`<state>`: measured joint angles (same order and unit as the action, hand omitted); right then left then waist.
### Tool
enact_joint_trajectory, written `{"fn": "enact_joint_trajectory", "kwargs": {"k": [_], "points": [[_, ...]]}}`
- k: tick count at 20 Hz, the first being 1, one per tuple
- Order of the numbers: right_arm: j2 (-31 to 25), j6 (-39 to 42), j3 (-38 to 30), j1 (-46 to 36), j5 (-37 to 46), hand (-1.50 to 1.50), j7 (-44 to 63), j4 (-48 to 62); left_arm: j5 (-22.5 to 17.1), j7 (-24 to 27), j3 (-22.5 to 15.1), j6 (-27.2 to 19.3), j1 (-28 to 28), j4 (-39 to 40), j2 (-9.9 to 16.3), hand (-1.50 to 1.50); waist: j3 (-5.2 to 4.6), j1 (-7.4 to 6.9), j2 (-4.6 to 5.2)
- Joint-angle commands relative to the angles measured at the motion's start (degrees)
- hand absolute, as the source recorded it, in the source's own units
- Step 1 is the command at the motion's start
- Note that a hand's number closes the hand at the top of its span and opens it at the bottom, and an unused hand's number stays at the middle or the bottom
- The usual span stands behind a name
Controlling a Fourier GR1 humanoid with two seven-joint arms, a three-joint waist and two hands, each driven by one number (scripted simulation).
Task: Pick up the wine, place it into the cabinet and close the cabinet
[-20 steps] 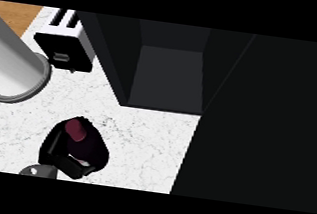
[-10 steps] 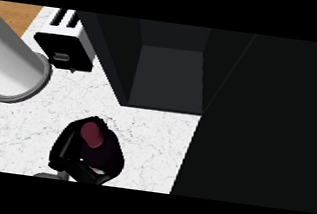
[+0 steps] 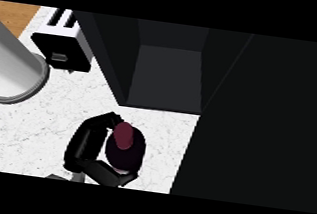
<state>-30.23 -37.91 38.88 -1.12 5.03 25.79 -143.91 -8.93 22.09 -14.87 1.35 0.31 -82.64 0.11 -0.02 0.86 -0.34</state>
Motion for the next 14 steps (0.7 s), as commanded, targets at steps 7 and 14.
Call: {"fn": "enact_joint_trajectory", "kwargs": {"k": [7,14], "points": [[-3.26,0.48,1.5,6.2,3.15,-1.5,0.46,-11.71,1.59,-1.93,0.49,-10.28,-9.52,5.54,-0.11,1.5,-0.01,0.13,0.17],[-3.52,0.42,0.6,7.82,0.72,-1.5,-2.0,-11.3,1.47,-2.3,4.0,-9.9,-18.23,13.37,0.21,1.5,-0.02,0.34,0.28]]}}
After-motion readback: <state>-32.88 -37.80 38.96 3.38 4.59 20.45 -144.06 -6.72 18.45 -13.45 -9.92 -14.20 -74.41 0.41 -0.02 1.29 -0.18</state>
